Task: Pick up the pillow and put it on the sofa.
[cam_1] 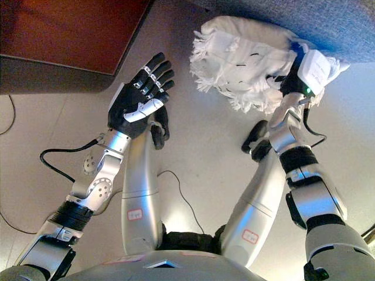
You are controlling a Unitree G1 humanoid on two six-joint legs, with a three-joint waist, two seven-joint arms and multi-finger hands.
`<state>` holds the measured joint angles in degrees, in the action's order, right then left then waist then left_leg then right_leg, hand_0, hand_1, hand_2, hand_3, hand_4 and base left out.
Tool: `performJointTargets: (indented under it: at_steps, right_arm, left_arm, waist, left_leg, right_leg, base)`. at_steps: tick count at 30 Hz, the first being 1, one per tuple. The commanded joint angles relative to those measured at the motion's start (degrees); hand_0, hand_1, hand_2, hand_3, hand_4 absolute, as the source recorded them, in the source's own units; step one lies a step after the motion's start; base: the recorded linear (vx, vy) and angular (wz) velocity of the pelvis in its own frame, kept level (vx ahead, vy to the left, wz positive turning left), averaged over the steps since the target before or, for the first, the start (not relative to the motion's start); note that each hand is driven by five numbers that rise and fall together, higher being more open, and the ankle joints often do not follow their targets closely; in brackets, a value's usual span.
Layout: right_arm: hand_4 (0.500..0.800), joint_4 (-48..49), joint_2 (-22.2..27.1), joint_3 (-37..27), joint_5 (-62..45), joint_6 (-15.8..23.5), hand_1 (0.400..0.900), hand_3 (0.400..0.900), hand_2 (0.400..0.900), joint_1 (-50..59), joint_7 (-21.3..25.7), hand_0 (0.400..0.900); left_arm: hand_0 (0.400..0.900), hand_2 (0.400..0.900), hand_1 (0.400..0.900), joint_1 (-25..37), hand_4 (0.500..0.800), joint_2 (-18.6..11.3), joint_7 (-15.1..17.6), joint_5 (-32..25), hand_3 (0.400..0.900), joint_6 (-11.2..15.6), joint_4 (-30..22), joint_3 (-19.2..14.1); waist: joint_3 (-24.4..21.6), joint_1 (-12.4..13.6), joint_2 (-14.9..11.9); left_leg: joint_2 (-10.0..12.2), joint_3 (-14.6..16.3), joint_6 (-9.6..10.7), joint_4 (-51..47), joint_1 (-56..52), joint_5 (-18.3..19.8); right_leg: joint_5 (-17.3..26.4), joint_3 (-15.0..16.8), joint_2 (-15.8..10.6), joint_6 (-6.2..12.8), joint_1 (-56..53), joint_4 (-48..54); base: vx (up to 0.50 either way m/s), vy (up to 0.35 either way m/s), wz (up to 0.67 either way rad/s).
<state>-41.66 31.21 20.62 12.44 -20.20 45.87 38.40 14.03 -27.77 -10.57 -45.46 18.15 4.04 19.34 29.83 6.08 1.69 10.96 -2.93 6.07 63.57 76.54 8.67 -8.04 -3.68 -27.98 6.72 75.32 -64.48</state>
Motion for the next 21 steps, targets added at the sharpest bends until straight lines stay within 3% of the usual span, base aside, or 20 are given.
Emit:
performJointTargets:
  at_steps: [1, 4, 5, 6, 12, 15, 21]
  right_arm:
    - [0.800, -4.0, 2.6, 2.2, -2.0, -4.5, 0.900, 0.900, 0.900, 7.2, -6.3, 0.900]
    - [0.800, -5.8, 2.9, 4.1, -4.2, -7.3, 0.900, 0.900, 0.900, 8.6, -11.9, 0.900]
    - [0.554, -6.0, 2.9, 4.4, -4.8, -8.0, 0.490, 0.490, 0.490, 8.8, -12.7, 0.490]
    - [0.500, -6.0, 2.8, 4.5, -5.3, -9.0, 0.400, 0.400, 0.400, 8.9, -13.9, 0.400]
    - [0.500, -3.2, 1.9, 2.8, -7.7, -9.4, 0.400, 0.400, 0.400, 7.6, -13.5, 0.400]
    - [0.500, -1.0, 0.8, 1.2, -8.8, -8.2, 0.400, 0.400, 0.400, 6.8, -10.4, 0.400]
    - [0.500, 5.3, -1.2, -2.3, -8.0, -4.5, 0.400, 0.400, 0.400, 3.3, -5.4, 0.400]
  left_arm:
    - [0.900, 0.900, 0.900, 3.1, 0.800, 3.9, -2.9, -1.3, 0.900, 2.9, -6.8, 1.4]
    - [0.900, 0.900, 0.900, 3.2, 0.800, 3.9, -3.8, -1.7, 0.900, 2.4, -6.5, 1.7]
    - [0.900, 0.900, 0.900, 3.2, 0.800, 4.0, -3.9, -1.8, 0.900, 2.2, -6.5, 1.8]
    - [0.900, 0.900, 0.900, 3.2, 0.800, 3.9, -4.3, -1.9, 0.900, 1.8, -6.5, 1.8]
    - [0.900, 0.900, 0.900, 2.8, 0.800, 4.2, -3.6, -1.5, 0.900, -0.6, -7.7, 1.5]
    - [0.900, 0.900, 0.900, 2.7, 0.800, 4.8, -2.7, -0.5, 0.900, -1.4, -8.3, 1.3]
    - [0.900, 0.900, 0.900, 2.3, 0.800, 4.8, 0.5, 0.3, 0.900, -0.3, -7.9, 0.3]
  waist:
    - [0.0, 3.4, 4.4]
    - [0.0, 3.8, 4.3]
    - [0.0, 3.9, 4.2]
    - [0.0, 4.1, 4.1]
    - [0.0, 4.3, 2.9]
    - [0.0, 4.2, 2.5]
    - [0.0, 3.5, 1.4]
  left_leg:
    - [2.0, -3.1, -1.6, 3.9, 1.0, 5.6]
    - [1.8, -3.4, -1.4, 4.4, 1.8, 5.3]
    - [1.8, -3.5, -1.4, 4.4, 1.9, 5.2]
    - [1.8, -3.7, -1.2, 4.5, 2.0, 5.1]
    - [2.3, -4.4, -0.8, 4.9, 1.7, 4.5]
    - [2.7, -4.6, -0.7, 4.5, 1.0, 4.3]
    - [4.2, -3.9, -0.5, 1.1, -2.6, 3.2]
  right_leg:
    - [2.7, 5.3, -2.6, 1.81, 3.6, 0.4]
    - [2.5, 5.5, -3.2, 1.75, 4.5, -0.4]
    - [2.6, 5.5, -3.3, 1.75, 4.7, -0.5]
    - [2.6, 5.4, -3.5, 1.75, 4.7, -0.7]
    - [2.8, 5.2, -3.7, 1.98, 4.3, -1.5]
    - [3.1, 5.1, -3.7, 2.01, 3.8, -1.1]
    - [4.2, 3.5, -2.9, 2.23, 0.2, 1.7]
  base:
    - [-0.01, -0.004, 0.15]
    - [0.00, -0.004, 0.14]
    - [0.01, -0.018, 0.11]
    - [0.01, -0.030, 0.09]
    - [0.03, -0.034, 0.03]
    - [0.01, 0.001, -0.03]
    - [0.01, -0.006, -0.08]
